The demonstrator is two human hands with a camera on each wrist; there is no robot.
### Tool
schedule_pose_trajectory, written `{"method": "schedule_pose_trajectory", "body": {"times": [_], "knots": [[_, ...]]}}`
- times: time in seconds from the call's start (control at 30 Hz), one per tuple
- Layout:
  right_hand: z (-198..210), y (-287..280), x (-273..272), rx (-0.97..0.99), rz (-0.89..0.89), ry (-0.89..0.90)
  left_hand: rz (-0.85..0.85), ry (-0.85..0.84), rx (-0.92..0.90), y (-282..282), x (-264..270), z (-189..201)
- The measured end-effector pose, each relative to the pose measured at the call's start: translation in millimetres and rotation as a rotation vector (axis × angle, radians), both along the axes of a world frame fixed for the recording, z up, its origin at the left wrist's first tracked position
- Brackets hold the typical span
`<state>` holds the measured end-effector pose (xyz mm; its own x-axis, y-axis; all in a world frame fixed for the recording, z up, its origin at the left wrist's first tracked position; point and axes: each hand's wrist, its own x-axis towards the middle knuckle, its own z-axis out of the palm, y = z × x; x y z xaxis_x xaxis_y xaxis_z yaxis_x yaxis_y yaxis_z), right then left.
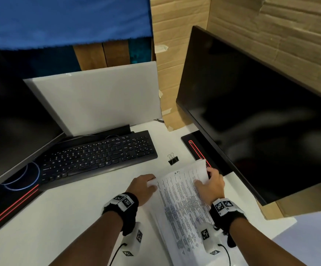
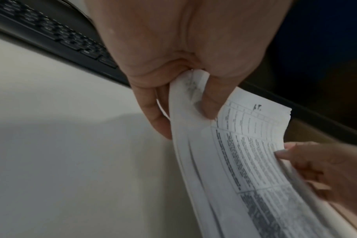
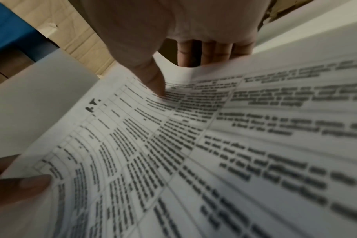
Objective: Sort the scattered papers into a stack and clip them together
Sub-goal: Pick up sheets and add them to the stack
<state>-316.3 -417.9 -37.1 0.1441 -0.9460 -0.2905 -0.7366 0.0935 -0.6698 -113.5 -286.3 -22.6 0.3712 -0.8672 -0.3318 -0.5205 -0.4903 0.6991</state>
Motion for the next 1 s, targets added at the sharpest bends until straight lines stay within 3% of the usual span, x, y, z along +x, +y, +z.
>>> {"method": "schedule_pose_trajectory", "body": {"times": [0.13,0.3,0.4,0.53,0.67,0.87,1.0], "knots": [[30,-5,-2,0.199,0.069,-0.419,0.084,0.278,-0.218,17,14,22],[78,12,27,0.200,0.197,-0.629,0.692,0.623,-0.577,46,26,41],[98,36,55,0.084,0.247,-0.684,0.837,0.725,-0.716,64,26,61],[122,69,87,0.014,0.287,-0.766,0.770,0.531,-0.805,94,32,104],[141,100,115,0.080,0.299,-0.919,0.770,0.406,-0.923,125,55,136],[126,154,150,0.004,0.369,-0.753,0.834,0.279,-0.820,176,75,110],[118,175,161,-0.034,0.348,-0.722,0.820,0.101,-0.794,190,71,98]]}}
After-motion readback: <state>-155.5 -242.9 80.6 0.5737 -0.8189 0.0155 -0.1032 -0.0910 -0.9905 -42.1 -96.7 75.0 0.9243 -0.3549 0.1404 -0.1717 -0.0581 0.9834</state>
